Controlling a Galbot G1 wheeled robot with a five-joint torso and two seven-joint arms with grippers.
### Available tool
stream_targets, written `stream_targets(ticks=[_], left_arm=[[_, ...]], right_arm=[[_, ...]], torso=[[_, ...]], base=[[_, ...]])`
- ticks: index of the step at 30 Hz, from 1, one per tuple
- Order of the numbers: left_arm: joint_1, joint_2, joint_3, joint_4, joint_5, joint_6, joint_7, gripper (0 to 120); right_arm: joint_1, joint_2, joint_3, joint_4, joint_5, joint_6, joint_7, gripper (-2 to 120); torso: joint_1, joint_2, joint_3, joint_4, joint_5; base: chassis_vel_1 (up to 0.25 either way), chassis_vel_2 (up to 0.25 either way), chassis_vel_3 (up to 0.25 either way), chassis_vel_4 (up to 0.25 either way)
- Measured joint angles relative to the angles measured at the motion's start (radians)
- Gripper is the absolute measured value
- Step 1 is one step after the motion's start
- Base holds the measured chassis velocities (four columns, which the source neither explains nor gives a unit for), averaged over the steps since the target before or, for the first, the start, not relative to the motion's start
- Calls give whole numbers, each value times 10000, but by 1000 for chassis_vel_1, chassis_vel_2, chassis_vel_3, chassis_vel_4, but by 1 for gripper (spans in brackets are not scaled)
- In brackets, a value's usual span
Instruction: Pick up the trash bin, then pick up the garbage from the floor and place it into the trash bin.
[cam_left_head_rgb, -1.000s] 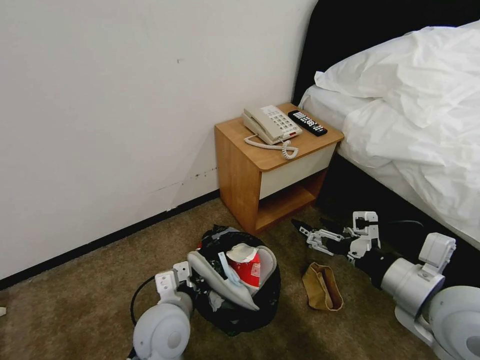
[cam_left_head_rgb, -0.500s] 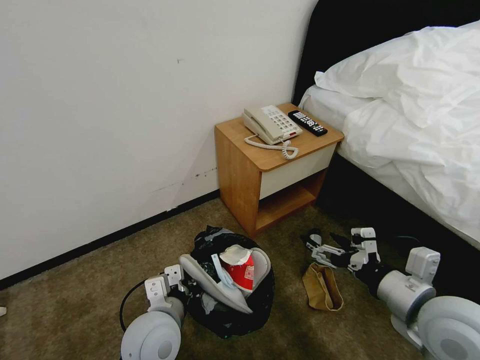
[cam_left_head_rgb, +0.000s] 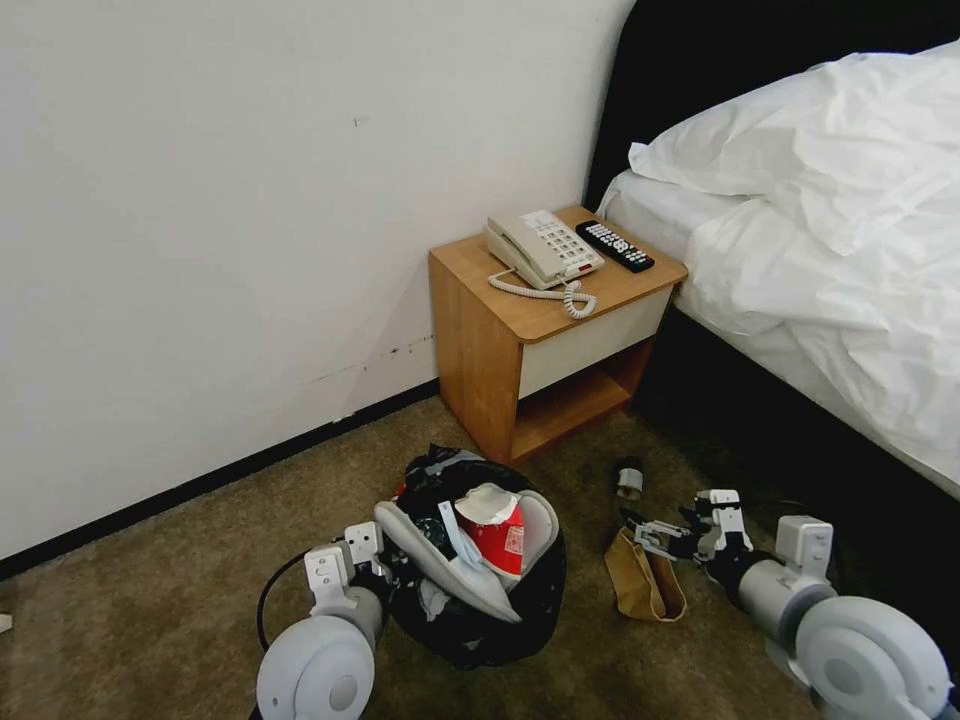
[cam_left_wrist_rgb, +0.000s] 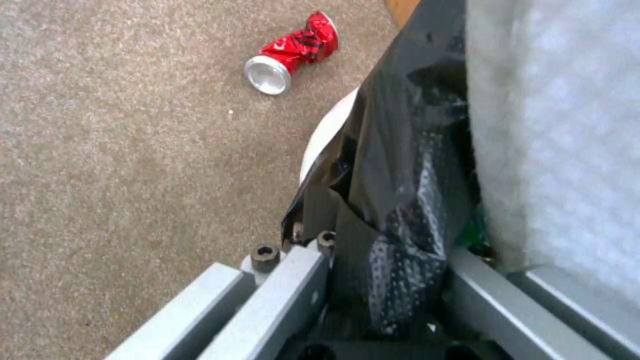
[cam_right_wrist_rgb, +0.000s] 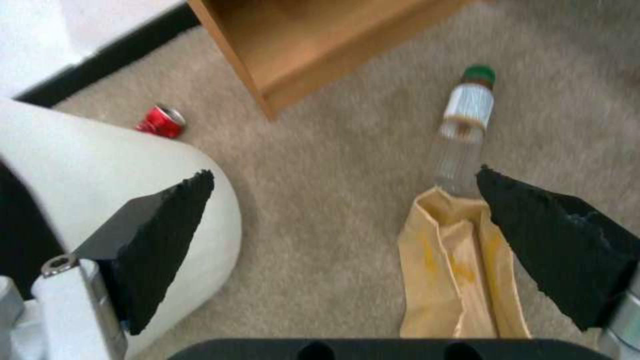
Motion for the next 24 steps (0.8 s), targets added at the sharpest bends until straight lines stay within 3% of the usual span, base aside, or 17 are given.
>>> stream_targets(ticks=[24], left_arm=[[47, -34, -310, 46, -92, -70, 18, 0]], right_arm=[[2151, 737, -2438, -2779, 355, -306, 482, 100]], torso=[[0, 0, 0, -1, 0]], base=[[0, 0, 0, 0]])
